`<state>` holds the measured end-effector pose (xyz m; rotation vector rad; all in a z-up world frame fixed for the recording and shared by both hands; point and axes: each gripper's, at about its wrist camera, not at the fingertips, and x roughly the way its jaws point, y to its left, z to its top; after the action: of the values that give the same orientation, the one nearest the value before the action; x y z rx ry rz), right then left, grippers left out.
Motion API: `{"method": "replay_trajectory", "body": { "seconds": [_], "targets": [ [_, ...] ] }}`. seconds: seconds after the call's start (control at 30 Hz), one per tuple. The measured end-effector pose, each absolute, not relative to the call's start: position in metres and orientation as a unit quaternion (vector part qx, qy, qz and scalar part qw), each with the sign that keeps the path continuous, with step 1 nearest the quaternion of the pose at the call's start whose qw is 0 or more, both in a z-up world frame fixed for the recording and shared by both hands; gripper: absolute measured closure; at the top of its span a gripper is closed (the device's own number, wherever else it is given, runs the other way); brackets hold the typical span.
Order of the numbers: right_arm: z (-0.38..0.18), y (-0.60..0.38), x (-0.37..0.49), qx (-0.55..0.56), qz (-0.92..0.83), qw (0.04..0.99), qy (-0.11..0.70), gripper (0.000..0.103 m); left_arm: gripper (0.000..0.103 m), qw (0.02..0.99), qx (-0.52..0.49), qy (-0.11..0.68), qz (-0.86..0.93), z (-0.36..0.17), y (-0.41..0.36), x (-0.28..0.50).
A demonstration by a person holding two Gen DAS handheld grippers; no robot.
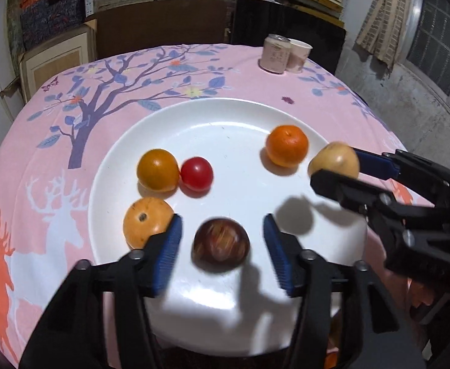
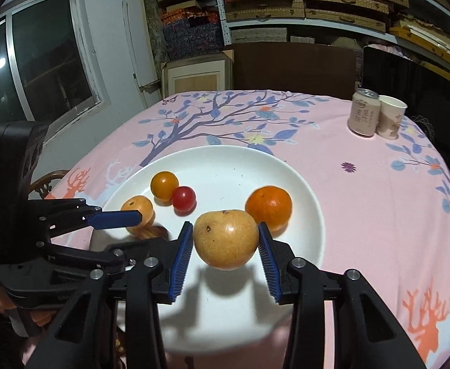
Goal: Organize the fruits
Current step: 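Place the dark brown fruit on the plate with left tool while right tool places the pale yellow fruit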
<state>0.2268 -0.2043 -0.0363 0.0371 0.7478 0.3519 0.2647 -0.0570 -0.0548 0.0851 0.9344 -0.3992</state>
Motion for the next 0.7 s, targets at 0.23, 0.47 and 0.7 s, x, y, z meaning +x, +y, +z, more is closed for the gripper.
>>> {"method": "replay_trajectory", "body": {
  "seconds": [0.23,0.47,0.7],
  "targets": [
    [-0.014,-0.214,0.189,0.022,0.17,0.928,0.331,0.046,0.034,0.885,0.02,0.417,-0.204,-0.027,-0.03,0.219],
    [-0.023,-0.242,0.107,0.041,0.161,0.925,0.341,0.045,0.026,0.889,0.066,0.385,-0.24,-0.022,-0.009,0.108],
    [-0.048,-0.255,0.048,0.074,0.156,0.917,0.358,0.045,0.026,0.878,0.112,0.392,-0.253,-0.052,-0.004,0.03]
  ]
}}
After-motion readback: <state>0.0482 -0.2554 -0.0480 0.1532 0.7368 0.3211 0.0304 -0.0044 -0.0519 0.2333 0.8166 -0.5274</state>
